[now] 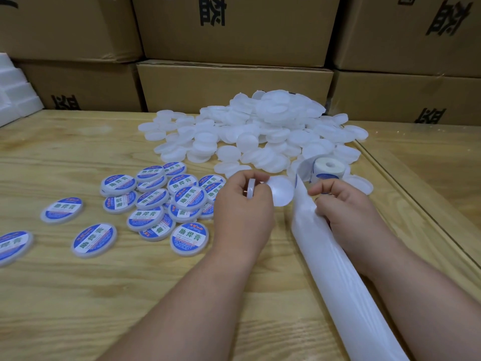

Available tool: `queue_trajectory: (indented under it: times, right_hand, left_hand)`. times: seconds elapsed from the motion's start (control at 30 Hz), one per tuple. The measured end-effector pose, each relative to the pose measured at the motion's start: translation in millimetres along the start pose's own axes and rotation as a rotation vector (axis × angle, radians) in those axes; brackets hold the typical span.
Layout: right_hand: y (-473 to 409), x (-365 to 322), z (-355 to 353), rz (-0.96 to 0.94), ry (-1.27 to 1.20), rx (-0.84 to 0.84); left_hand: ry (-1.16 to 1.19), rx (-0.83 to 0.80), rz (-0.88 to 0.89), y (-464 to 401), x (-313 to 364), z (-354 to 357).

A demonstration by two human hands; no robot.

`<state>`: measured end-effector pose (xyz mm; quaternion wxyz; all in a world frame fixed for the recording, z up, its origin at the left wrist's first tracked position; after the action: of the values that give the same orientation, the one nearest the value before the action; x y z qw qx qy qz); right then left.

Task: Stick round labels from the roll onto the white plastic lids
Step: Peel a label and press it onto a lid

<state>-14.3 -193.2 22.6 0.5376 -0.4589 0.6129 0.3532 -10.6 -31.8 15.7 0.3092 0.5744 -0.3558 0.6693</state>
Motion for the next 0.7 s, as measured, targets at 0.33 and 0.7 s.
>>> queue_trajectory:
  times: [0.33,0.7]
  right_hand:
    - [1.6,3.0,6.9,-0.198,-0.11,0.006]
    - [5.0,0.0,9.0,-0.206,-0.113,0.004]
  left_hand:
    - [-0.017,-0.055,-0.015,0.0,-0.3,2.4]
    - [-0.009,-0.102,-0.007,1.6,1.1,1.8]
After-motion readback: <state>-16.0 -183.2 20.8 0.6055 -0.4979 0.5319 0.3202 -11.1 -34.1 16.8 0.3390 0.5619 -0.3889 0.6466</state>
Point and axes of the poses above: each hand's wrist, its own y-axis away from the middle knuckle, its own z-axis out of the palm, x = y × z, the point moved 1 cm from there along -y, towards the middle knuckle, and after that the axes turned 15 degrees about x, right-handed, at the moved point
